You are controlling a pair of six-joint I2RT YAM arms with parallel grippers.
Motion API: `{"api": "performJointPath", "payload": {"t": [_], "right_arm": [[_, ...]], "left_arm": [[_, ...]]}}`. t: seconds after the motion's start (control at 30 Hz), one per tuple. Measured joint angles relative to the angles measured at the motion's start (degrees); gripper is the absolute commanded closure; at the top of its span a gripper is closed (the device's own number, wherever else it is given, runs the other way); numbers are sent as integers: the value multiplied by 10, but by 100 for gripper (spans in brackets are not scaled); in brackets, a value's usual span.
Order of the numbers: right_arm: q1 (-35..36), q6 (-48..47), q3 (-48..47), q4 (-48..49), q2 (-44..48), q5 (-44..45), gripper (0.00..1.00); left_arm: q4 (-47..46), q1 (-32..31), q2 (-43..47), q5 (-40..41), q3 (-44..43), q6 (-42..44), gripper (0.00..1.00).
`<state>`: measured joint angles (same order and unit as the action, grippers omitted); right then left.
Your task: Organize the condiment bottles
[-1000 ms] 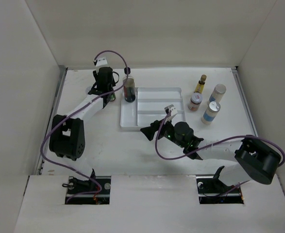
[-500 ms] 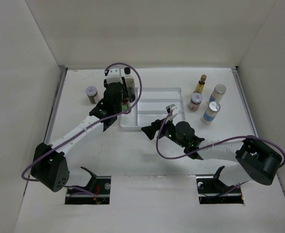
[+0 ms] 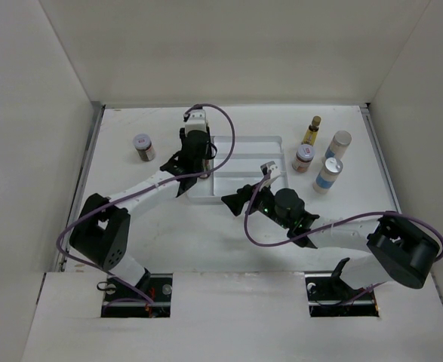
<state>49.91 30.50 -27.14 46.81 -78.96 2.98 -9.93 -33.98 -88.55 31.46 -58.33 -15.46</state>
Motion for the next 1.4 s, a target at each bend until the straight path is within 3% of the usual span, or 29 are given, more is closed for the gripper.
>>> {"api": "performJointPath", "payload": {"t": [0.4,0.6,0.87,1.03,1.2,1.4], "right_arm": [[0,2,0,0,0,0,17],[0,4,0,0,0,0,17],[0,4,0,0,0,0,16],[0,4,0,0,0,0,16],[0,4,0,0,0,0,16],[0,4,0,0,0,0,16]], "left_arm": [[-49,23,-38,-5,-15,16,78],[-81,29,-54,-4,-17,29,61],[-133,27,-48,-2,-10,31,29],[-138,22,6,4,30,31,19],[-142,22,124,30,95,29,15],[-131,85,180,58,138,-16,12]]}}
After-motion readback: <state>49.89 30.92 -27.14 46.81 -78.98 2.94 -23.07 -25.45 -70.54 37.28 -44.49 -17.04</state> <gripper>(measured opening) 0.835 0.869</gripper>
